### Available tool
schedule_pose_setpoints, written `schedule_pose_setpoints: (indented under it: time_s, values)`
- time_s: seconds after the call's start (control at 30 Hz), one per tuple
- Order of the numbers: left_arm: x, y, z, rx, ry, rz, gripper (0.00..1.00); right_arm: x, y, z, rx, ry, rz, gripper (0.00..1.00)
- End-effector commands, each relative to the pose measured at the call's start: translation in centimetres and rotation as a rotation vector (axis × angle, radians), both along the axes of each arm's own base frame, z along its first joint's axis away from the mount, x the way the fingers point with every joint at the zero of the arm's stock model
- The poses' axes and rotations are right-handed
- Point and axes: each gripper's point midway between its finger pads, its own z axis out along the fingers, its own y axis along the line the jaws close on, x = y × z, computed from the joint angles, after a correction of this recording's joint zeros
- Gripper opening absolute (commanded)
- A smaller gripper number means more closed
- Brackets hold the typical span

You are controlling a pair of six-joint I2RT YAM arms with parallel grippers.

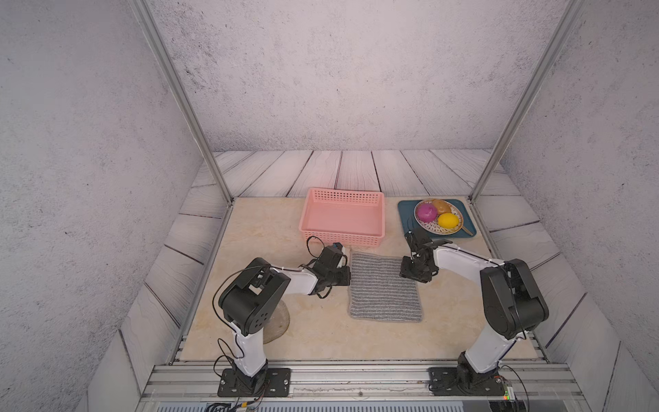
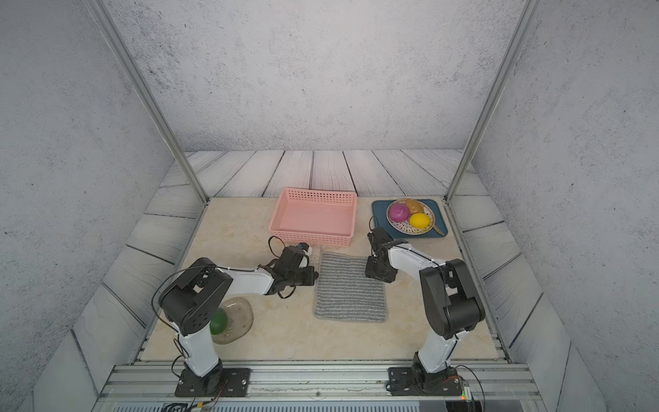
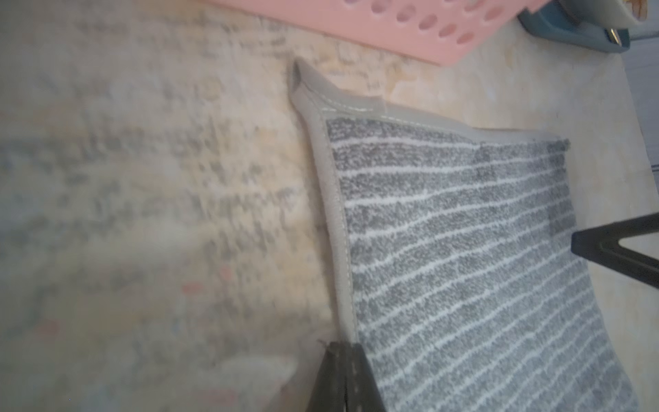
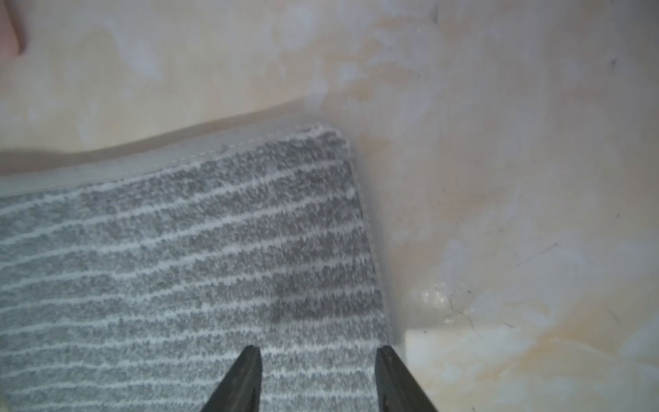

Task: Fold the square dishcloth
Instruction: Flatten out the cleaning item at the center of the board.

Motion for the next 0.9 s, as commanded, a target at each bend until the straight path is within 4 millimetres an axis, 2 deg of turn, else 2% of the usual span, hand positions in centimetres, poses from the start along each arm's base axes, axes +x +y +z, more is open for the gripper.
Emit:
schedule_pose_setpoints:
  time_s: [0.0, 0.1, 0.13, 0.23, 0.3, 0.43, 0.53, 0.7, 0.87]
  values:
    - [-5.8, 3.8, -5.2, 0.174, 0.198, -0.005, 0.07, -1.0, -0.1, 0.0, 0.002, 0.023, 0.014, 0.50]
    - [-6.9, 4.4, -4.8, 0.187, 0.197, -0.008, 0.08, -1.3, -0.3, -0.2, -0.007, 0.036, 0.019, 0.49]
    - [-6.9, 4.6, -4.5, 0.192, 0.191, 0.000, 0.14, -1.3, -0.3, -0.1, -0.008, 0.034, 0.024, 0.49]
    - [-5.6, 5.0, -2.8, 0.212, 0.140, 0.023, 0.42, -0.7, -0.4, 0.7, -0.026, 0.014, 0.039, 0.49]
    - [-4.3, 4.8, -1.1, 0.211, 0.099, 0.033, 0.53, -0.1, -0.6, 1.6, -0.044, -0.012, 0.042, 0.48]
    - [-1.4, 4.5, 2.5, 0.192, 0.017, 0.049, 0.56, 1.3, -1.2, 3.4, -0.084, -0.075, 0.037, 0.48]
    - [0.7, 4.4, 4.1, 0.211, -0.027, 0.049, 0.54, 2.7, -1.6, 4.7, -0.115, -0.123, 0.027, 0.48]
    - [3.9, 3.6, 4.6, 0.232, -0.038, 0.022, 0.52, 5.1, -1.4, 5.5, -0.126, -0.171, 0.022, 0.48]
    - [5.4, 1.5, 4.0, 0.237, -0.026, -0.079, 0.55, 6.7, -0.9, 5.4, -0.104, -0.189, 0.025, 0.48]
